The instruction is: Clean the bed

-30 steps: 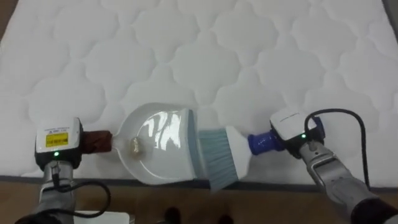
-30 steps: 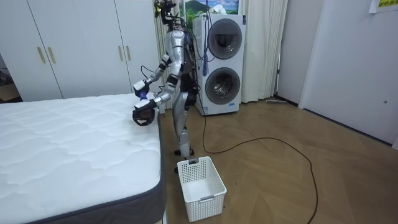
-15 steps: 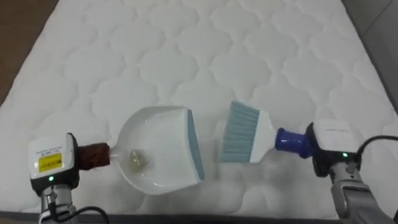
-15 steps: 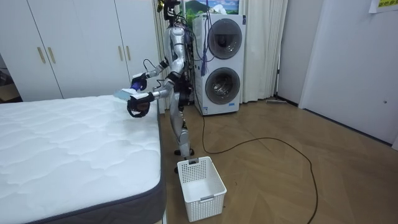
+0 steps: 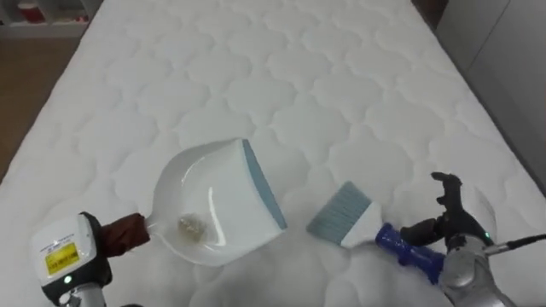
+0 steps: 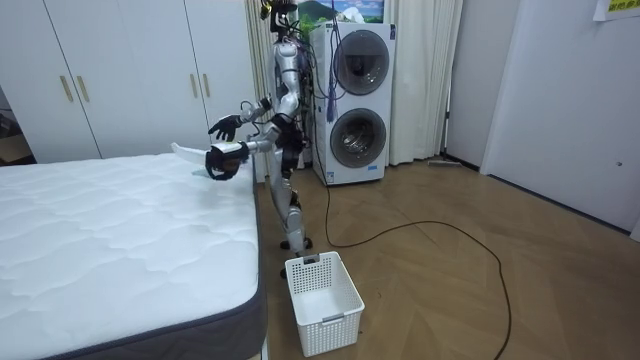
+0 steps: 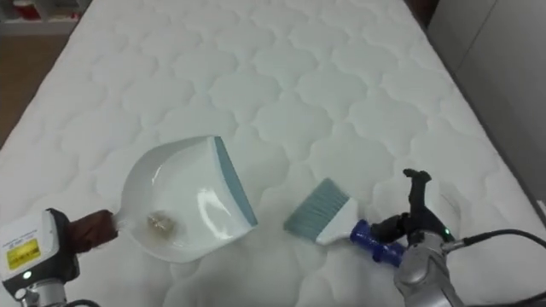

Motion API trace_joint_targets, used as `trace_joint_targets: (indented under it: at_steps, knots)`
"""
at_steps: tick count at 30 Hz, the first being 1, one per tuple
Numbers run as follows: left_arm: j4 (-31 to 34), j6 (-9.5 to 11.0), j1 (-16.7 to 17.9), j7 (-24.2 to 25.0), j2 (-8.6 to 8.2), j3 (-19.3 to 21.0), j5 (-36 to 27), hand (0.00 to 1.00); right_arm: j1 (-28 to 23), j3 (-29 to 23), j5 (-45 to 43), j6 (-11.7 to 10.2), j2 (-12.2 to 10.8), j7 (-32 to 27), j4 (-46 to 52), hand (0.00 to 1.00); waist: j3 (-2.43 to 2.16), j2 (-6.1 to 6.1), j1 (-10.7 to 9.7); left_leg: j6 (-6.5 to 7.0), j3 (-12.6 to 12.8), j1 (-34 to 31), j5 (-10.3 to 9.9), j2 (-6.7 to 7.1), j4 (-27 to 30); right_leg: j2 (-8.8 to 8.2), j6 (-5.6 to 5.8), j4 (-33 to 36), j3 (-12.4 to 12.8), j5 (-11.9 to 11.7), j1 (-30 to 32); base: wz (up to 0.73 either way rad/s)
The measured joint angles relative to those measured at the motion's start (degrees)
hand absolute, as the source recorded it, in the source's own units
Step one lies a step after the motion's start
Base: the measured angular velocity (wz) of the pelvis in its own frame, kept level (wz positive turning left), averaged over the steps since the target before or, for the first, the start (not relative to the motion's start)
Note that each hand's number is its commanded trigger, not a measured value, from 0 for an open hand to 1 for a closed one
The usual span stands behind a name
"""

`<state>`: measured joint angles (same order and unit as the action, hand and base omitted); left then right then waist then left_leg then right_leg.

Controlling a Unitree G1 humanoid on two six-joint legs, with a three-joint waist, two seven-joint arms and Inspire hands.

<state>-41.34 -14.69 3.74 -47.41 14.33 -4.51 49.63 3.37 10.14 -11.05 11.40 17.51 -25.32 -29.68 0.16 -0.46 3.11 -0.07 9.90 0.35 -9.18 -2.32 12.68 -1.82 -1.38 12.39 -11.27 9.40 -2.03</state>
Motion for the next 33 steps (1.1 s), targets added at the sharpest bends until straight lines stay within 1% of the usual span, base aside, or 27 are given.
trace_joint_targets:
  at_steps: [1,4,5,6,7,8,9,10,12,13,14,15,16,18,19,21,22,23,25,26,27,28,29,30,31,32,33]
  knots:
    - [0.6,-0.1,0.0,0.4,0.03,0.1,0.0,1.0,0.0,-0.5,0.4,0.0,0.0,0.0,0.0,0.0,-0.01,0.02,-0.1,-0.04,-0.4,-0.2,0.0,0.0,0.3,0.01,-0.04,0.0,-0.3,0.1,-0.1,0.34]
    - [2.0,0.1,-0.1,2.2,0.08,0.1,0.1,1.0,0.0,-2.6,3.8,0.0,0.0,-0.1,0.7,0.0,-0.08,0.12,-0.3,-0.13,-1.3,-1.9,-0.1,-0.22,2.0,-0.3,-0.32,0.2,-3.3,0.5,-0.3,0.44]
    - [2.0,0.0,-0.2,3.2,0.11,0.1,0.1,1.0,0.0,-2.8,5.3,-0.1,0.0,-0.1,1.1,0.0,-0.08,0.11,-1.3,-0.06,-1.3,-3.5,-0.1,-0.35,3.6,-0.54,-0.39,0.3,-4.9,0.8,-0.4,0.81]
    - [2.0,0.1,-0.3,3.7,0.11,0.1,0.2,1.0,0.0,-3.1,6.8,-0.1,0.0,-0.1,1.2,0.0,-0.07,0.11,-2.4,0.2,-0.4,-4.9,-0.3,-0.65,5.1,-0.87,-0.32,0.4,-6.7,1.3,-0.5,0.85]
    - [2.0,0.1,-0.2,4.1,0.12,0.1,0.3,1.0,0.0,-3.3,7.6,-0.1,0.0,0.0,1.2,0.0,-0.07,0.11,-2.6,0.27,0.7,-5.3,-0.3,-0.97,5.4,-0.9,-0.31,0.4,-7.4,1.6,-0.5,0.81]
    - [2.0,0.1,-0.2,4.6,0.11,0.0,0.7,1.0,0.0,-4.0,9.3,-0.1,0.0,0.0,1.2,0.0,-0.03,0.18,-2.7,0.41,2.4,-6.0,-0.4,-1.47,6.2,-0.93,-0.32,0.4,-8.8,1.9,-0.8,0.63]
    - [2.0,0.0,-0.2,5.2,0.11,0.0,1.3,1.0,0.0,-4.8,11.1,-0.1,0.1,0.0,1.3,0.0,-0.04,0.23,-2.8,0.53,2.7,-6.7,-0.5,-1.98,6.9,-1.01,-0.34,0.4,-10.1,2.4,-0.9,0.58]
    - [2.0,0.0,-0.2,5.4,0.13,0.0,1.7,1.0,0.1,-5.1,11.8,-0.1,0.1,0.0,1.4,0.0,-0.04,0.25,-2.8,0.55,2.7,-6.9,-0.5,-1.97,7.1,-1.06,-0.37,0.5,-10.6,2.5,-1.0,0.54]
    - [2.0,0.0,-0.2,5.8,0.17,0.0,2.8,1.0,0.1,-5.7,13.7,-0.1,0.1,-0.1,2.7,0.0,-0.01,0.66,-2.7,0.53,2.5,-7.8,-0.5,-1.87,7.0,-1.07,-0.45,0.5,-12.6,2.7,-1.2,0.46]
    - [2.0,0.0,-0.2,5.9,0.18,0.0,3.0,1.0,0.1,-5.9,14.2,-0.1,0.1,-0.1,3.3,0.0,0.04,0.82,-2.6,0.53,2.5,-7.9,-0.5,-1.83,7.0,-1.07,-0.47,0.5,-12.8,2.8,-1.2,0.31]
    - [2.0,0.1,-0.1,6.5,0.2,0.1,3.3,1.0,0.1,-6.5,15.3,-0.2,0.1,-0.2,4.5,0.0,0.02,1.2,-2.5,0.53,2.4,-8.1,-0.5,-1.72,6.9,-1.05,-0.45,0.3,-13.4,2.8,-1.4,0.31]
    - [2.0,0.4,-0.1,6.8,0.36,0.1,3.7,1.0,0.1,-6.6,15.9,-0.5,0.1,-0.5,5.0,0.0,0.03,1.52,-2.3,0.54,2.2,-8.1,-0.5,-1.48,6.9,-1.24,-0.29,0.1,-14.6,2.9,-2.0,0.37]
    - [2.0,0.7,0.0,6.8,0.47,0.1,4.0,1.0,0.0,-6.6,16.2,-0.6,0.1,-0.8,5.2,0.0,0.0,1.58,-2.3,0.55,1.9,-8.0,-0.5,-1.22,6.7,-1.48,-0.19,0.1,-15.3,3.2,-2.3,0.52]
    - [2.0,2.6,0.0,7.0,0.89,0.2,5.3,1.0,-0.2,-6.9,16.5,-0.7,0.1,-2.1,5.4,0.0,-0.01,1.76,-2.5,0.85,1.7,-7.9,-0.3,-0.39,6.6,-2.35,0.43,0.3,-18.1,4.0,-3.7,0.61]
    - [2.0,2.9,0.0,7.1,0.92,0.2,5.8,1.0,-0.2,-6.9,16.5,-0.8,0.1,-2.3,5.4,0.0,-0.03,1.79,-2.5,0.98,1.7,-7.9,-0.2,-0.15,6.6,-2.55,0.66,0.3,-18.8,4.1,-4.0,0.67]
    - [2.3,4.0,0.2,8.1,1.17,0.4,7.4,1.0,-0.7,-7.1,16.3,-1.6,0.1,-3.5,6.0,0.0,-0.08,1.87,-2.6,1.63,1.6,-8.1,-0.2,0.76,6.4,-3.1,1.48,0.6,-21.1,4.6,-5.4,0.83]
    - [2.4,4.4,0.2,8.4,1.24,0.4,7.7,1.0,-1.2,-7.2,16.3,-1.8,0.1,-3.8,6.5,0.0,-0.09,1.86,-2.6,1.81,1.2,-8.1,-0.2,1.05,6.3,-3.09,1.73,1.1,-21.7,4.8,-5.6,0.95]
    - [2.8,5.2,0.3,9.1,1.31,0.4,8.9,1.0,-2.0,-7.3,16.3,-2.1,0.1,-4.3,7.6,0.0,-0.17,2.06,-2.5,2.11,-0.2,-8.0,0.0,1.65,6.0,-3.56,1.77,2.8,-22.1,4.8,-5.7,1.05]
    - [3.8,6.0,0.3,10.4,1.59,0.3,9.7,1.0,-3.1,-7.2,16.3,-3.0,0.0,-4.5,7.9,0.0,-0.23,1.97,-3.0,2.79,-2.1,-7.3,0.5,2.65,5.0,-4.29,1.79,5.6,-21.3,4.8,-6.2,1.18]
    - [4.1,6.5,0.3,10.9,1.6,0.2,9.7,1.0,-4.2,-7.1,16.4,-3.5,0.0,-4.2,8.6,0.0,-0.39,1.8,-3.4,3.14,-5.1,-6.5,0.9,3.31,4.4,-4.77,2.02,8.3,-19.1,4.9,-6.0,1.23]
    - [4.8,6.7,0.3,11.5,1.65,0.2,10.2,1.0,-6.2,-7.3,16.3,-4.3,-0.3,-3.8,9.9,0.0,-0.48,1.52,-3.8,3.34,-8.6,-6.2,1.1,4.2,4.6,-4.56,2.69,10.3,-14.4,6.0,-4.6,1.16]
    - [5.2,6.5,0.4,11.7,1.69,0.3,10.5,1.0,-7.0,-7.3,16.3,-4.6,-0.5,-3.4,10.6,0.0,-0.56,1.44,-3.6,3.34,-9.8,-6.3,1.1,4.3,4.7,-3.69,2.66,10.0,-10.6,6.7,-3.7,0.96]
    - [5.8,6.2,0.3,11.8,1.76,0.5,11.3,1.0,-7.8,-7.3,16.4,-4.8,-0.8,-2.7,11.5,0.0,-0.51,1.56,-2.9,3.07,-11.8,-6.7,1.3,4.25,4.7,-1.98,2.04,7.9,-5.4,7.4,-1.4,0.61]
    - [5.9,6.3,0.2,11.8,1.79,0.6,11.3,1.0,-7.5,-7.3,16.7,-5.0,-0.8,-2.5,11.9,0.0,-0.47,1.6,-1.6,2.93,-12.3,-7.5,1.5,4.25,4.8,-1.35,1.83,3.0,-2.9,6.6,0.7,0.4]
    - [5.8,6.3,0.2,11.9,1.73,0.8,11.3,1.0,-6.9,-7.3,16.7,-5.4,-0.8,-2.5,12.0,0.0,-0.38,1.74,-1.2,2.83,-12.4,-8.2,1.5,4.3,5.1,-0.79,2.02,0.7,-2.3,4.3,1.3,0.36]
    - [5.8,6.5,0.1,11.9,1.66,0.8,11.3,1.0,-6.7,-7.0,16.6,-6.4,-0.7,-2.8,12.2,0.0,-0.32,2.13,-1.3,2.7,-13.9,-9.5,2.1,4.77,5.5,-0.09,0.64,-1.2,-2.7,-0.2,0.8,0.63]
    - [5.9,6.9,0.0,11.9,1.69,1.0,11.3,1.0,-6.8,-6.9,16.6,-6.6,-0.8,-2.8,12.3,0.0,-0.25,2.0,-1.9,2.6,-14.8,-9.8,3.1,5.24,4.6,-0.26,0.65,-1.8,-4.5,-0.5,0.4,0.78]
